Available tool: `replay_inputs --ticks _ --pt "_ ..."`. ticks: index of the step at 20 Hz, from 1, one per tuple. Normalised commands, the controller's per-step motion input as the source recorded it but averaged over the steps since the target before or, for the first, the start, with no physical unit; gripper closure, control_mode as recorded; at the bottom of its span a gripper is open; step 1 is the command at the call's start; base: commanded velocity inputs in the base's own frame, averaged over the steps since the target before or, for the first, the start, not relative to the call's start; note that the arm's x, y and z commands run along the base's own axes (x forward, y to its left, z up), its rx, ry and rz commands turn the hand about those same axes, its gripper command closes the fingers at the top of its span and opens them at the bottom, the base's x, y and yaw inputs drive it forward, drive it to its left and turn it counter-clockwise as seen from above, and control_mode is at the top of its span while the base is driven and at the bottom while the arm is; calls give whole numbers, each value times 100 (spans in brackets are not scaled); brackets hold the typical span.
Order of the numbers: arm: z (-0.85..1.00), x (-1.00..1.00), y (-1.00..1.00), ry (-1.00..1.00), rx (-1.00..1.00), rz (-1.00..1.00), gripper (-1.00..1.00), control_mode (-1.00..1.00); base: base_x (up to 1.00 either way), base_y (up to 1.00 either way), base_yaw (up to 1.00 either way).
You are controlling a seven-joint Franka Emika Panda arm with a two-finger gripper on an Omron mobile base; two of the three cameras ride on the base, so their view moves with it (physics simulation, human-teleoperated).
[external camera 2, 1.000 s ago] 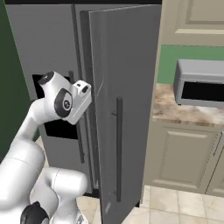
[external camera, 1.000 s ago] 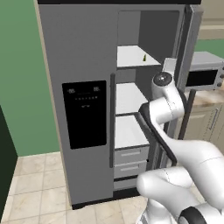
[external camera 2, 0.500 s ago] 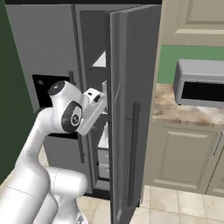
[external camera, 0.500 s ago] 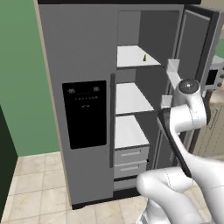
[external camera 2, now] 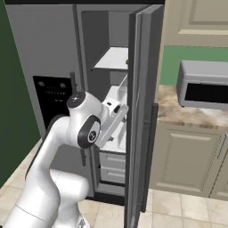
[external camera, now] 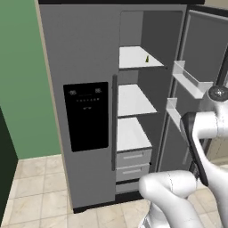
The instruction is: There is a bowl on the dining counter. Grab a lemon wedge from the fridge and place it in the bowl. Then get the liquor bottle and glass cup from the cabinet and place them next to the bowl.
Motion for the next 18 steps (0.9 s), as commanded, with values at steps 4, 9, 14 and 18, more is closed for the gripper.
replay_inputs --ticks 4,9,14,18 --pt "0 -13 -55 0 4 0 -100 -100 0 0 0" --pt "3 -1 -53 0 5 0 -100 -100 0 0 0" --pt "4 0 -48 0 5 -1 -100 -100 0 0 0" --pt "0 -43 -4 -6 1 1 -100 -100 0 0 0"
